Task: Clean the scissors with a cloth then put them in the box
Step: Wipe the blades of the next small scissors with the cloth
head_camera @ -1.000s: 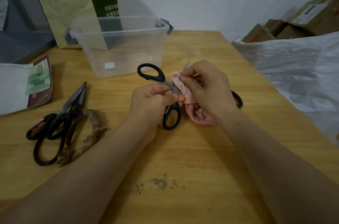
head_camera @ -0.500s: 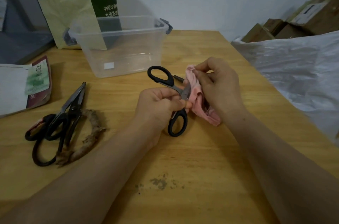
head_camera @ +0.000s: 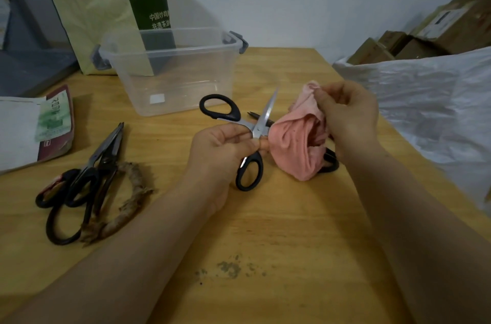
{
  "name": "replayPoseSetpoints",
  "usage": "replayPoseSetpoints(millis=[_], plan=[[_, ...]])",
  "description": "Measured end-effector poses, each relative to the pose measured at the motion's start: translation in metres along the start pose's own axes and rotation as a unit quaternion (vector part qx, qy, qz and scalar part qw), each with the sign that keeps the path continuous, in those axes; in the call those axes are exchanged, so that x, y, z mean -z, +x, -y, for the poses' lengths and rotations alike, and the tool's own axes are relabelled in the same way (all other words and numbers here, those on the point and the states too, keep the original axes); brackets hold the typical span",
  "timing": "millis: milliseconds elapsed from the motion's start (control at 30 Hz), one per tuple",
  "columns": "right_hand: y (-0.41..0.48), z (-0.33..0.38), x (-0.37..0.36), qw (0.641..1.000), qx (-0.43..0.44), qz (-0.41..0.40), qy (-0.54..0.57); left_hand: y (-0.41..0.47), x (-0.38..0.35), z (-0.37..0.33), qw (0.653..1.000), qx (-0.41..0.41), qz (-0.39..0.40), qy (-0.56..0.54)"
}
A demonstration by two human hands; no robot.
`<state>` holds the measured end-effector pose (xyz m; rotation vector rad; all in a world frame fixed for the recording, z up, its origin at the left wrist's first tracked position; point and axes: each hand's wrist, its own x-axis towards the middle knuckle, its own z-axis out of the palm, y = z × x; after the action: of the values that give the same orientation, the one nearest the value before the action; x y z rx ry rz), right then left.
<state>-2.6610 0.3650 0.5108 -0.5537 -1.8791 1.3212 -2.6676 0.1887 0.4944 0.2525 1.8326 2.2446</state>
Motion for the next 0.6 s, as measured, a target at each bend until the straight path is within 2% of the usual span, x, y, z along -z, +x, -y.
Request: replayPoseSetpoints(millis=[200,400,533,600], plan=[[-0.018,0.015,-0.007,0.980,-0.074,0.182,0.035,0.000,0.000,-0.003,0.999,-0.021,0.002,-0.032],[-0.023,0.018,-0.009,0.963,-0.109,0.234,0.072,0.001,0.001,0.000,0.999,-0.028,-0.004,-0.028],[-0.023,0.019,-0.006,0.938,-0.143,0.307,0.072,0.003,0.002,0.001,0.999,-0.037,-0.027,-0.022],[-0.026,0.018,-0.005,0.925,-0.132,0.350,0.073,0.003,0.003,0.001,0.999,-0.041,-0.027,-0.022]])
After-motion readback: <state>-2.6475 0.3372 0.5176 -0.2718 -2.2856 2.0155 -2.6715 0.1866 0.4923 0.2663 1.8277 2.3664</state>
